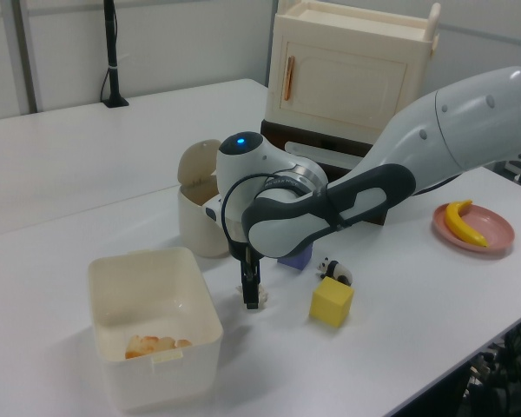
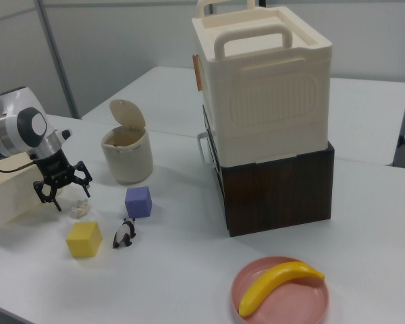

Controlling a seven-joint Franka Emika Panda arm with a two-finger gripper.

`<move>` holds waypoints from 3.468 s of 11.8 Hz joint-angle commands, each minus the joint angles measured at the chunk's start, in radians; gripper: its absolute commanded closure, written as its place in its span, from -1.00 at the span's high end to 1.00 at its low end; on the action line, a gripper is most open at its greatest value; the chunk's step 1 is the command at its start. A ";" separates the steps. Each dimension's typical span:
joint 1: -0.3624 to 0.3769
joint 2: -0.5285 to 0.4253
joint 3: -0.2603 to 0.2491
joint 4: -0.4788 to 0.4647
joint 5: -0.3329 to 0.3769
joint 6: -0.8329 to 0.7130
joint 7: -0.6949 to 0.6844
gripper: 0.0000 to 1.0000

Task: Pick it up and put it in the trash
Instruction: 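Lower the gripper and close it on the white paper piece, then lift the white paper piece up from the table, then carry the paper piece over the cream trash bin opening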

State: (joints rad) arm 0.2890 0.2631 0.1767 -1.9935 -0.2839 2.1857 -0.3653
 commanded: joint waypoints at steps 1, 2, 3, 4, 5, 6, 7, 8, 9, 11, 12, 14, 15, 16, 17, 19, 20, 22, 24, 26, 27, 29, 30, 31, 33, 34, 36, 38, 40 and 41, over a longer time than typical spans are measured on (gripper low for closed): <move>-0.016 -0.004 0.000 -0.011 -0.015 0.029 0.009 0.79; -0.020 0.010 0.000 -0.001 -0.015 0.029 0.009 0.79; -0.025 0.025 0.000 0.008 -0.017 0.029 0.008 0.79; -0.034 0.033 0.000 0.015 -0.017 0.029 0.005 0.77; -0.036 0.042 0.000 0.016 -0.018 0.029 0.003 0.64; -0.034 0.044 0.000 0.016 -0.032 0.029 0.003 0.47; -0.033 0.044 0.000 0.016 -0.037 0.029 0.003 0.22; -0.031 0.042 0.000 0.016 -0.037 0.028 0.008 0.01; -0.031 0.042 0.000 0.016 -0.037 0.029 0.009 -0.15; -0.031 0.041 0.000 0.018 -0.037 0.029 0.011 -0.46; -0.031 0.041 0.000 0.018 -0.037 0.028 0.011 -0.65; -0.030 0.039 0.003 0.024 -0.037 0.028 0.019 -1.00; -0.031 0.039 0.003 0.025 -0.037 0.026 0.022 -1.00; -0.031 0.036 0.003 0.033 -0.037 0.023 0.032 -1.00; -0.033 0.030 0.003 0.054 -0.034 0.016 0.052 -1.00; -0.040 0.004 0.001 0.131 -0.025 -0.077 0.071 -1.00; -0.057 -0.007 0.003 0.204 -0.017 -0.172 0.071 -1.00; -0.079 -0.047 -0.003 0.313 0.037 -0.298 0.069 -1.00; -0.093 -0.103 -0.005 0.381 0.048 -0.381 0.072 -1.00; -0.102 -0.119 -0.008 0.429 0.072 -0.441 0.095 -1.00; -0.120 -0.117 -0.009 0.432 0.072 -0.436 0.144 -1.00; -0.132 -0.110 -0.011 0.432 0.063 -0.429 0.209 -1.00; -0.148 -0.108 -0.011 0.432 0.065 -0.423 0.232 -1.00; -0.163 -0.108 -0.011 0.432 0.068 -0.378 0.276 -1.00; -0.172 -0.079 -0.017 0.432 0.049 -0.305 0.354 -1.00; -0.174 -0.061 -0.017 0.446 0.046 -0.282 0.349 -1.00; -0.174 -0.032 -0.017 0.449 0.048 -0.210 0.307 -1.00; -0.174 0.027 -0.016 0.449 0.055 -0.115 0.247 -1.00; -0.174 0.086 -0.014 0.452 0.051 -0.025 0.208 -1.00; -0.172 0.108 -0.013 0.452 0.049 0.024 0.174 -1.00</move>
State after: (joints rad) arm 0.1081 0.3207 0.1671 -1.5658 -0.2313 2.1358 -0.1206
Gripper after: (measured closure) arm 0.868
